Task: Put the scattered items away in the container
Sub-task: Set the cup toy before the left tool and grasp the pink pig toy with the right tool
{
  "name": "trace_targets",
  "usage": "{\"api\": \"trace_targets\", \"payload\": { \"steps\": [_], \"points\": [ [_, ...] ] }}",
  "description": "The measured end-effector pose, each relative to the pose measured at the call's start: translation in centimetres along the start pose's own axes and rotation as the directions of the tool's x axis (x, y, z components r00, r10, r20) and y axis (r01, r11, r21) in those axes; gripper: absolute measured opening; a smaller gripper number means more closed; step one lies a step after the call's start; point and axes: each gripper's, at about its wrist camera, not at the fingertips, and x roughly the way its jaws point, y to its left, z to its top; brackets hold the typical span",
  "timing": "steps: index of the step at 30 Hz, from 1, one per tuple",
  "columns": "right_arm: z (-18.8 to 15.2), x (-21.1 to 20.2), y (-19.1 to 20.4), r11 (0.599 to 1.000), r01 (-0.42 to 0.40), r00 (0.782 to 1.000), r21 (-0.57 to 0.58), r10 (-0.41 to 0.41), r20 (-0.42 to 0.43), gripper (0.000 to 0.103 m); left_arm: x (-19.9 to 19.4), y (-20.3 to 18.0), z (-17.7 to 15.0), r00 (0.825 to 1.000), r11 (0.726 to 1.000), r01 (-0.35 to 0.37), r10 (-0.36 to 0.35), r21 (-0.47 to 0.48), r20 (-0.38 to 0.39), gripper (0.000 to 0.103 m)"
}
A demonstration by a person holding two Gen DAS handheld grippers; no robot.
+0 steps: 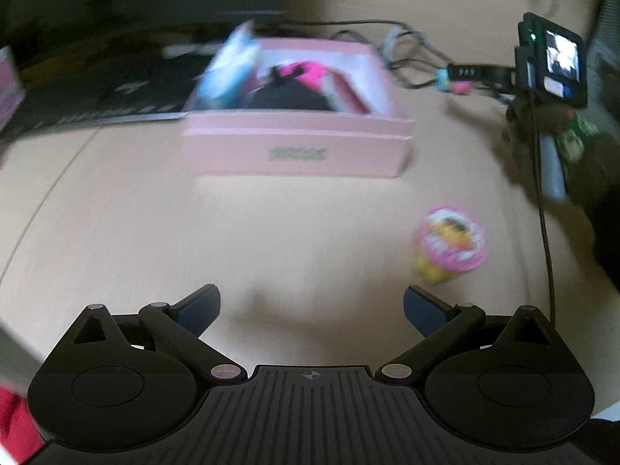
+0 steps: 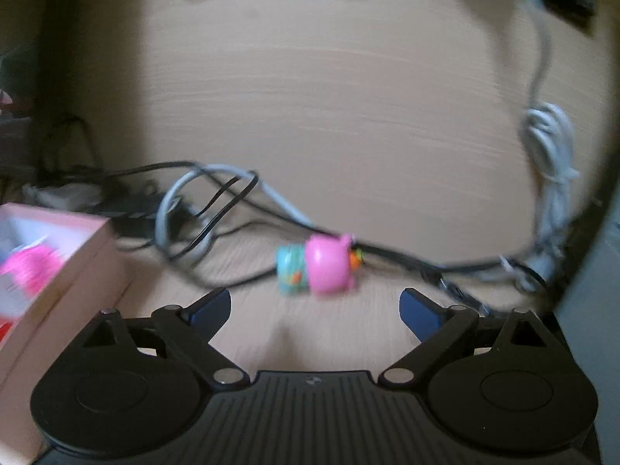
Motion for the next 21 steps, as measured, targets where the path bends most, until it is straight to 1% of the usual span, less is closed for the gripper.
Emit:
{"api": "trace_targets", "payload": {
  "steps": [2,4,5,7,9,12,15,16,18,21],
  "points": [
    [0.8,2.6,0.2,1.0,0.008,1.0,0.001,-0.008,-0.008,0.094,-0.5,0.9,-0.6,0.999,0.999,-0.034,0.034,-0.04,-0.012,0.103],
    [1.2,5.0,0.5,0.999,0.022,0.999,-0.027,-0.023,-0.037,0.094,-1.0,1.5,-0.9,0.998,0.996,-0.054,0.054,-0.067,-0.014,0.103],
    [1.3,5.9,0.7,0.998,0.034,0.998,-0.043,-0.037,-0.05,0.091,-1.2,1.7,-1.1,0.998,0.995,-0.06,0.06,-0.076,-0.012,0.103],
    [1.3,6.9,0.6,0.996,0.044,0.997,-0.077,-0.049,-0.058,0.076,-1.6,1.9,-1.3,0.998,0.995,-0.06,0.06,-0.08,-0.006,0.103],
    [1.3,6.9,0.4,0.995,0.041,0.997,-0.093,-0.048,-0.067,0.066,-1.7,1.7,-1.2,0.999,0.997,-0.048,0.048,-0.066,-0.002,0.103],
    [1.0,4.4,-0.5,0.998,0.03,0.998,-0.047,-0.033,-0.054,0.066,-1.4,1.0,-0.8,1.0,1.0,-0.018,0.018,-0.009,0.004,0.103],
    [0.0,-0.5,-1.8,0.999,0.025,0.999,0.036,-0.025,-0.022,0.066,-0.8,0.2,-0.4,1.0,0.998,0.025,-0.025,0.062,0.011,0.103],
    [-0.5,-2.1,-2.2,0.997,0.017,1.0,0.074,-0.015,-0.024,0.066,-0.6,0.0,-0.2,0.999,0.996,0.041,-0.042,0.082,0.013,0.103],
    [-1.8,-5.6,-2.8,0.989,-0.03,0.998,0.143,0.037,-0.042,0.066,-0.1,-0.6,0.3,0.998,0.991,0.065,-0.067,0.121,0.016,0.103],
    [-4.6,-11.0,-2.5,0.985,-0.063,0.995,0.159,0.074,-0.066,0.066,0.4,-1.5,0.9,0.994,0.978,0.097,-0.105,0.184,0.034,0.103]
  ]
}}
